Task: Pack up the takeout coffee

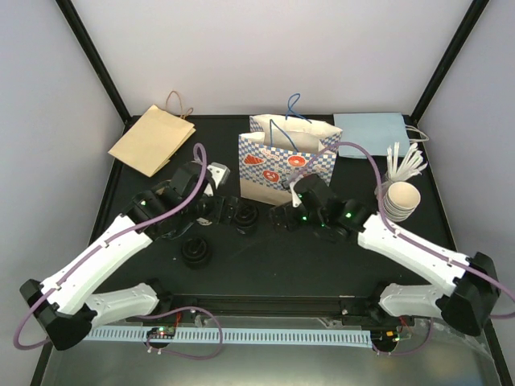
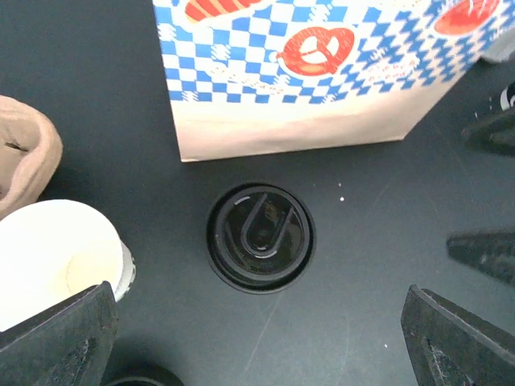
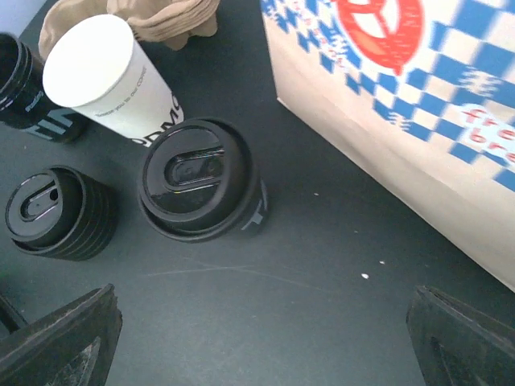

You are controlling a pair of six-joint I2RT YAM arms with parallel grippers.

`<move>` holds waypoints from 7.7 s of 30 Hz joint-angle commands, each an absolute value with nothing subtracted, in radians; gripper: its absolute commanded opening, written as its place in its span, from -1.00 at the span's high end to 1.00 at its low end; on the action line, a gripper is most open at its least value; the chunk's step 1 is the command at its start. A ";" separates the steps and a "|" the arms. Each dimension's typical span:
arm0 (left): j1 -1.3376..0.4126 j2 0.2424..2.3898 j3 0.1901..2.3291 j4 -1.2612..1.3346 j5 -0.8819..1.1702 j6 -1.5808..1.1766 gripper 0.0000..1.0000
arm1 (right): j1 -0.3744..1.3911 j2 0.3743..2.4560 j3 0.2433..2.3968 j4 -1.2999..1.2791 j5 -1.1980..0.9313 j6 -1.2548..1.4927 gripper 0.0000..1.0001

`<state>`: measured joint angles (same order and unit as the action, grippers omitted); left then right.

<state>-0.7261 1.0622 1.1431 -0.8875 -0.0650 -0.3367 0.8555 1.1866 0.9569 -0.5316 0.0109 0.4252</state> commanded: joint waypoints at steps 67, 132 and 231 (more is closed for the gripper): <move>-0.324 0.883 1.024 -0.741 0.070 -0.301 -0.97 | 1.040 1.962 1.666 -0.892 0.228 0.408 -0.66; -0.435 1.596 1.784 -0.768 0.140 -0.206 -0.97 | 0.808 1.245 1.623 -0.766 0.569 0.198 -0.36; -0.668 1.356 1.474 -0.629 0.189 0.432 0.97 | 0.949 1.184 1.184 -0.917 0.180 0.208 -0.29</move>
